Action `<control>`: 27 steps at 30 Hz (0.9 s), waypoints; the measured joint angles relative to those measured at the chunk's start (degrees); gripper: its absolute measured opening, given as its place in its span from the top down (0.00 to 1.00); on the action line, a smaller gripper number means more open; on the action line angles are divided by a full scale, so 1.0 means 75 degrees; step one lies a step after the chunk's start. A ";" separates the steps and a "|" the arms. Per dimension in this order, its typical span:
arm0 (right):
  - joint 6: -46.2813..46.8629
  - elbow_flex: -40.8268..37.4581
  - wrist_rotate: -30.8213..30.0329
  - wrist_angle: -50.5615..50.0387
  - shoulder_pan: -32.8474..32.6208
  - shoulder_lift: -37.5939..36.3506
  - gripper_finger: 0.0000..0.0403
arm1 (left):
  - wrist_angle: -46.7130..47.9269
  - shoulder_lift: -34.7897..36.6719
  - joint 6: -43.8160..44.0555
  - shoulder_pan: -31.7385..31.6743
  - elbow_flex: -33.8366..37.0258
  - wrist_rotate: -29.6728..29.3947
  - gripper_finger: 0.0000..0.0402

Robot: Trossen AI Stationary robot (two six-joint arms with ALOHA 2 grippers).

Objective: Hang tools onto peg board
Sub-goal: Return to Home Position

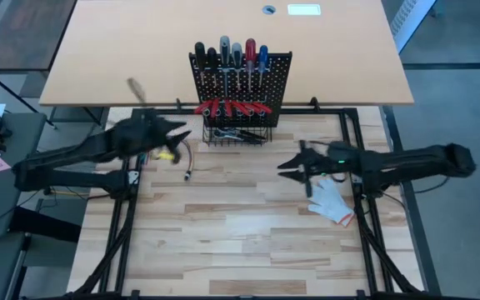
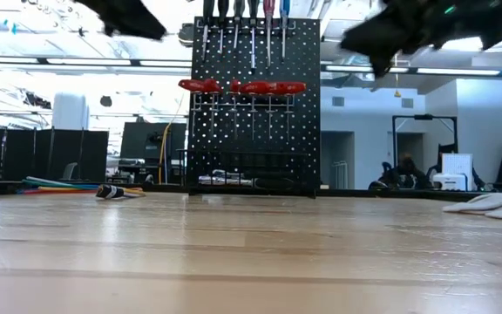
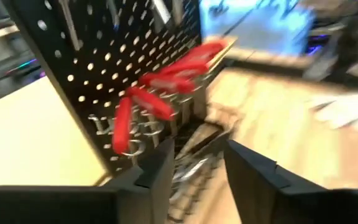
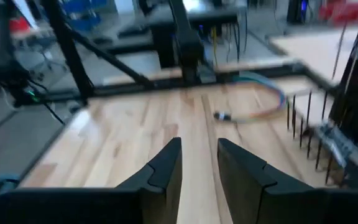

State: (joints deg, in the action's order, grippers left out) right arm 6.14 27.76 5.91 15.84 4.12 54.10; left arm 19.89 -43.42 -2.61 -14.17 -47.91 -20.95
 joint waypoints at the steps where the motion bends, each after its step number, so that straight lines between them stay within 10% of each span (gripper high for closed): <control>1: -0.0027 -0.0050 0.0006 -0.0220 0.0012 -0.0447 0.74 | 0.0004 0.0464 0.0111 0.0171 0.0199 0.0067 0.68; 14: -0.0024 -0.1003 0.0029 -0.0902 -0.0461 -0.3598 0.75 | -0.0436 0.5111 0.0786 0.1475 0.3059 0.0370 0.99; 27: -0.0026 -0.2781 0.0029 0.1040 -0.0887 -0.4035 0.75 | -0.0961 0.5761 0.0730 0.1475 0.4695 0.0737 1.00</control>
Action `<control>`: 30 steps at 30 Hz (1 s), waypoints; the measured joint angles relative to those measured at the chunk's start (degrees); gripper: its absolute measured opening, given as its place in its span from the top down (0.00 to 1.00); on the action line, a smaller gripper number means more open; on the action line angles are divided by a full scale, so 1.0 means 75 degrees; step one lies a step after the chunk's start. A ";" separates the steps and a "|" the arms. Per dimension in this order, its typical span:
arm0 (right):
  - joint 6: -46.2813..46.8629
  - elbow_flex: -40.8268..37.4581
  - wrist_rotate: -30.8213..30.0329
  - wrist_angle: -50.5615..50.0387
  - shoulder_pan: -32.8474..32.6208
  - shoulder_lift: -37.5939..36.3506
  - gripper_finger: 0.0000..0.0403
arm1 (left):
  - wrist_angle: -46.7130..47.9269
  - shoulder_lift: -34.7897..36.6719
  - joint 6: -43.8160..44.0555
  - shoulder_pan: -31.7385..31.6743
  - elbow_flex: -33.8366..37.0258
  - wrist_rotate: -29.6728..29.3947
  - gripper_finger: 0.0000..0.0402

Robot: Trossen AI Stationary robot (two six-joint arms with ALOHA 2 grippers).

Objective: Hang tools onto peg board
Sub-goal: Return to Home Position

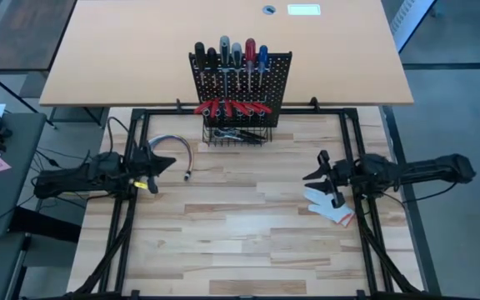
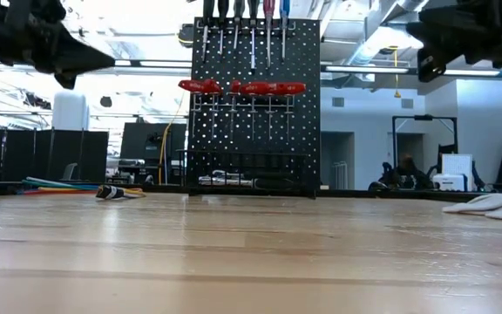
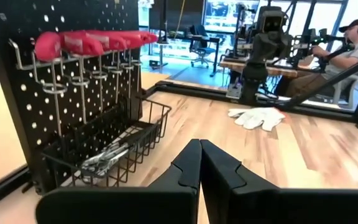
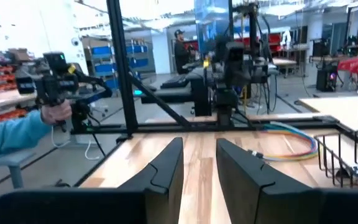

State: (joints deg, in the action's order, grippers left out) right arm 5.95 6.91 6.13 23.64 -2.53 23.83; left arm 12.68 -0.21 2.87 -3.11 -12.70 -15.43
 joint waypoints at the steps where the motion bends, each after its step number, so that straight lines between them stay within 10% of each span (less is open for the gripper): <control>1: -0.0006 -0.0008 0.0000 -0.0063 -0.0019 -0.0134 0.75 | -0.0099 0.0002 0.0001 0.0000 0.0098 -0.0002 1.00; 13: -0.0064 -0.0526 -0.0006 -0.1947 0.0250 -0.3173 0.76 | -0.0453 0.0003 -0.0238 0.0000 0.0281 -0.0040 1.00; 22: -0.0193 -0.0864 0.0014 -0.1835 0.0166 -0.3164 0.98 | -0.1666 0.0005 -0.0403 0.0000 0.1163 0.0339 1.00; 30: -0.0498 -0.0867 -0.0011 -0.1913 -0.0194 -0.3159 0.96 | -0.2123 -0.0057 -0.0494 0.0006 0.1606 0.0977 1.00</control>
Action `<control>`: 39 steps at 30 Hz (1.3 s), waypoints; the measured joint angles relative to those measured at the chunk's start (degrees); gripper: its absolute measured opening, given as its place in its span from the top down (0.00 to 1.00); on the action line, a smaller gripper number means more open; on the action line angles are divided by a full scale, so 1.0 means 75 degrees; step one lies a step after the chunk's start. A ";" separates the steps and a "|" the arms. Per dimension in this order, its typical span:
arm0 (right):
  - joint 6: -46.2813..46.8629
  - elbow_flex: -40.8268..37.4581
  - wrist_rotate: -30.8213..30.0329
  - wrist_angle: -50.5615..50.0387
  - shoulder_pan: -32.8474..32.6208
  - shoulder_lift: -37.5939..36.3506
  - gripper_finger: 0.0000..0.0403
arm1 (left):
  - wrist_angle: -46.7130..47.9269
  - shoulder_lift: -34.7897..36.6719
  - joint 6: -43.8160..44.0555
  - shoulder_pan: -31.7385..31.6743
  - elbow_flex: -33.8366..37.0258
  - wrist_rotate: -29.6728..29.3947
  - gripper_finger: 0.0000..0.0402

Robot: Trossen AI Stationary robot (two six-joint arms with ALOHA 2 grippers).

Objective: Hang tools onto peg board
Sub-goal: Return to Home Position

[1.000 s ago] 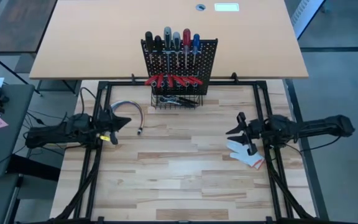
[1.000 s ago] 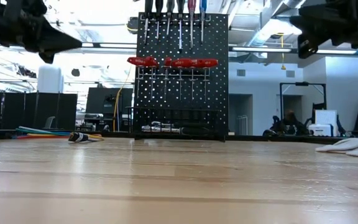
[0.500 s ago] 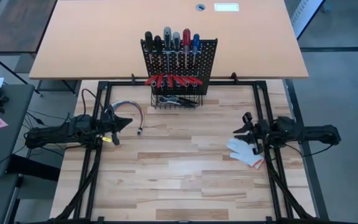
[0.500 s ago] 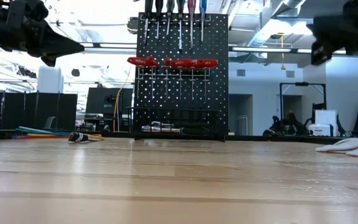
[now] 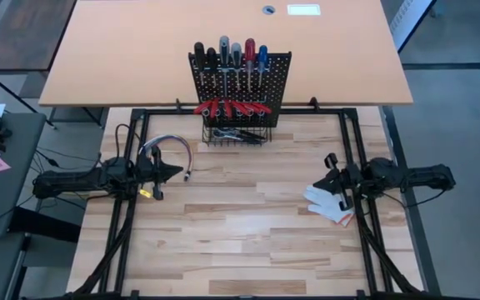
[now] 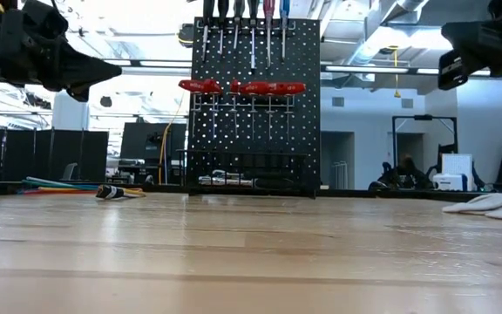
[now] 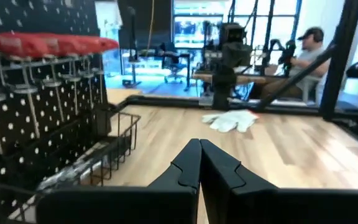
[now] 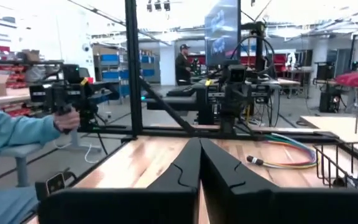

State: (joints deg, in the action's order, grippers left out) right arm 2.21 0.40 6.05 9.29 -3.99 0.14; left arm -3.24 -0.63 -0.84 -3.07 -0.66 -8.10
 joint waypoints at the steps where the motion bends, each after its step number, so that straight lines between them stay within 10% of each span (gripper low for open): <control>1: -0.0063 0.0000 -0.0061 0.0005 -0.0030 -0.0001 0.97 | -0.0011 0.0008 -0.0001 0.0000 0.0005 -0.0034 1.00; 14: -0.0506 -0.0006 -0.0440 -0.0673 0.0152 0.0000 0.97 | -0.0015 -0.0028 -0.0003 -0.0026 0.0019 -0.0368 1.00; 19: -0.0503 -0.0009 -0.1956 -0.0624 0.0326 0.0020 0.97 | -0.0014 -0.0013 -0.0003 0.0034 0.0022 -0.0400 1.00; 39: -0.0500 -0.0015 -0.1979 -0.0867 0.0501 0.0023 0.97 | 0.0284 -0.0034 0.0000 0.0192 -0.0106 -0.0388 1.00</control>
